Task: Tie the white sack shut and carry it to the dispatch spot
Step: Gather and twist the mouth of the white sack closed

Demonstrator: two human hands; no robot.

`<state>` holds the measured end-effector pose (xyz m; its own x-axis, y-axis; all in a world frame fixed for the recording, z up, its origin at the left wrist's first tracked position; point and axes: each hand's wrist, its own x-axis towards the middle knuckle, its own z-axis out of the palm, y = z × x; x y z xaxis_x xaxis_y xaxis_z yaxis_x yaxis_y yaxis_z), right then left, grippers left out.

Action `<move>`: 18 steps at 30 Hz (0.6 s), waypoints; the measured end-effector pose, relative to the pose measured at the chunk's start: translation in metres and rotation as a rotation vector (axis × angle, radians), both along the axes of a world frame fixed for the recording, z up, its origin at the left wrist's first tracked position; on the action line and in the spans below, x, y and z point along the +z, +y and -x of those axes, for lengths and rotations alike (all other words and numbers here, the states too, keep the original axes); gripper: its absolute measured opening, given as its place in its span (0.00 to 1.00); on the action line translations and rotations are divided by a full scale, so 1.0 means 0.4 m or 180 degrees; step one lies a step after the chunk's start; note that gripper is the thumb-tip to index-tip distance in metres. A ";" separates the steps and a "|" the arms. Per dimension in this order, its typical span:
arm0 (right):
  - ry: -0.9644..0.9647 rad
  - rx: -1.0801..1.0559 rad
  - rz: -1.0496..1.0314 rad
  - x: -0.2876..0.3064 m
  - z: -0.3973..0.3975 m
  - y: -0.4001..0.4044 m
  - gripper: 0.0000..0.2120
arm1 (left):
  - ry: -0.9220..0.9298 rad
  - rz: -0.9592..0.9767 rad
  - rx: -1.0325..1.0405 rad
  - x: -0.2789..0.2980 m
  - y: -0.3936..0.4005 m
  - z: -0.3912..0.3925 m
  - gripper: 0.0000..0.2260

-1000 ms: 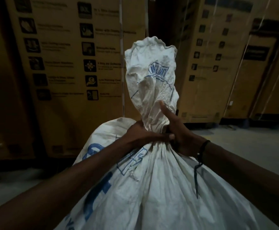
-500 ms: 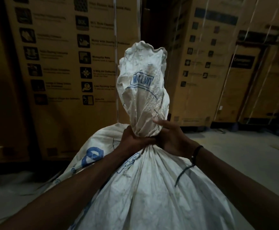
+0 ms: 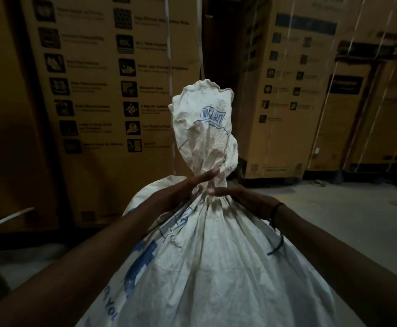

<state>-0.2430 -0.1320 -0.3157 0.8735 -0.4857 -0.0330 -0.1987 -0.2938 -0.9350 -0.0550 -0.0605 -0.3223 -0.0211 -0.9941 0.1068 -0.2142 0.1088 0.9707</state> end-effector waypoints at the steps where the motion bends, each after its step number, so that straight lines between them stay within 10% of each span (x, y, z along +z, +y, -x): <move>1: -0.0074 -0.0066 0.0023 -0.007 -0.017 0.011 0.15 | 0.0009 -0.0104 0.0059 0.015 0.019 0.013 0.37; 4: -0.0493 -0.0431 0.0114 -0.036 -0.069 0.029 0.24 | 0.0538 0.0225 -0.0068 -0.015 0.024 0.029 0.19; 10: -0.0507 -0.0908 0.0509 -0.071 -0.108 -0.026 0.38 | 0.0761 0.0583 0.0327 -0.021 0.012 0.017 0.25; 16: -0.0720 -0.1698 0.0568 -0.197 -0.171 -0.150 0.17 | 0.0911 0.0990 0.0287 -0.024 0.005 0.010 0.14; 18: -0.0879 -0.1704 0.0268 -0.204 -0.164 -0.155 0.31 | 0.1091 0.0620 0.0058 -0.017 0.003 0.010 0.37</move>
